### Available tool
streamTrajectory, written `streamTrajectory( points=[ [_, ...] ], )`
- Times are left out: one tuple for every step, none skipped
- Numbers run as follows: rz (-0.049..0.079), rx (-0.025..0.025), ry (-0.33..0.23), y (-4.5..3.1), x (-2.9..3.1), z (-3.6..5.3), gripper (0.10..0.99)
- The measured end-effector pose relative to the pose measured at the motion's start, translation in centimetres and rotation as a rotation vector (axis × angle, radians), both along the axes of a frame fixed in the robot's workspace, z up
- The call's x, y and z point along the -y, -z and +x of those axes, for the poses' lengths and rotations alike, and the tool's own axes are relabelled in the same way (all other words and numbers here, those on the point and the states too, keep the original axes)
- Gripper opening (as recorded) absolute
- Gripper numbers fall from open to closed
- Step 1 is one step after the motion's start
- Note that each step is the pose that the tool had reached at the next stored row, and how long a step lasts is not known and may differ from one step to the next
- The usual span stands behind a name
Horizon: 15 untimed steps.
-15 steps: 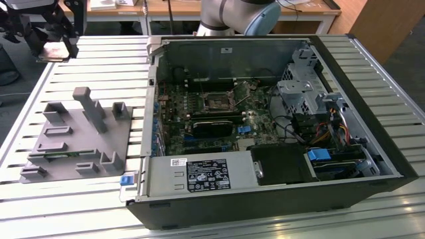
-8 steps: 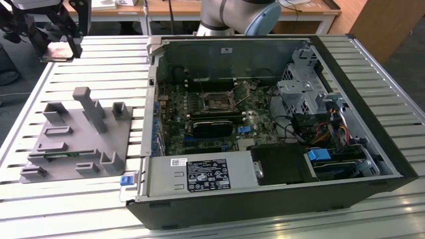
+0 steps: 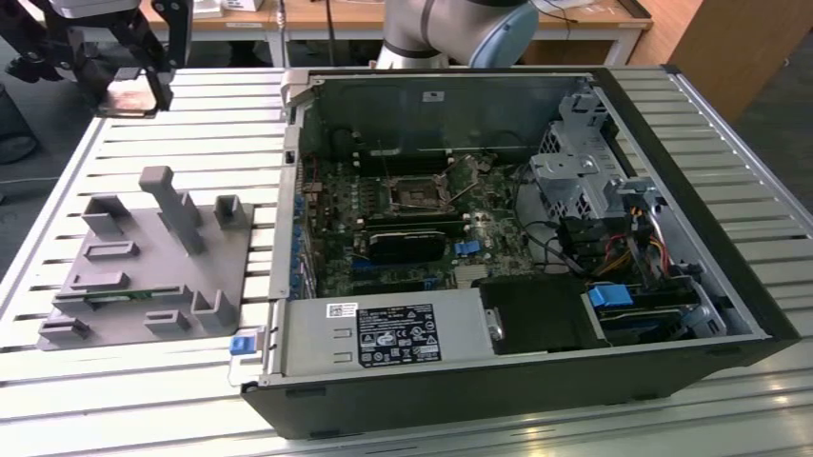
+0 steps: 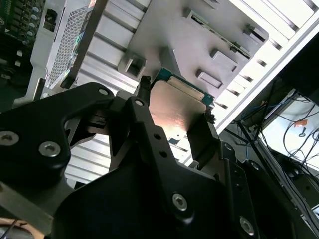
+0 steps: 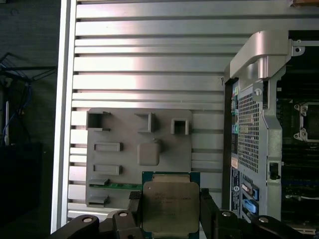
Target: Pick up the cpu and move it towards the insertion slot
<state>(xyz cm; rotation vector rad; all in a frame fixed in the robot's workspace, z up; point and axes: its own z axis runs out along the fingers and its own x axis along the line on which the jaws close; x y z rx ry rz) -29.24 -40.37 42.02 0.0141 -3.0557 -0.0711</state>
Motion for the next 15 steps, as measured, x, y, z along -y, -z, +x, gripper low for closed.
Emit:
streamTrajectory(
  points=[
    [0.000,0.0000,0.000,0.00,0.00,0.13,0.545],
    [0.000,0.0001,0.000,0.00,0.00,0.25,0.545],
    [0.000,0.0000,0.000,0.00,0.00,0.36,0.545],
    [0.000,0.0000,0.000,0.00,0.00,0.46,0.545],
    [0.000,0.0000,0.000,0.00,0.00,0.57,0.545],
    [0.000,0.0000,0.000,0.00,0.00,0.67,0.545],
    [0.000,0.0000,0.000,0.00,0.00,0.78,0.545],
    [0.000,0.0000,0.000,0.00,0.00,0.90,0.545],
    [0.000,0.0000,0.000,0.00,0.00,1.02,0.545],
    [0.000,0.0000,0.000,0.00,0.00,1.14,0.545],
    [0.000,0.0001,0.000,0.00,0.00,1.27,0.545],
    [0.000,0.0000,0.000,0.00,0.00,1.40,0.545],
    [0.000,0.0000,0.000,0.00,0.00,1.52,0.545],
    [0.000,0.0000,0.000,0.00,0.00,1.65,0.545],
    [0.000,0.0001,0.000,0.00,0.00,1.77,0.545]
  ],
)
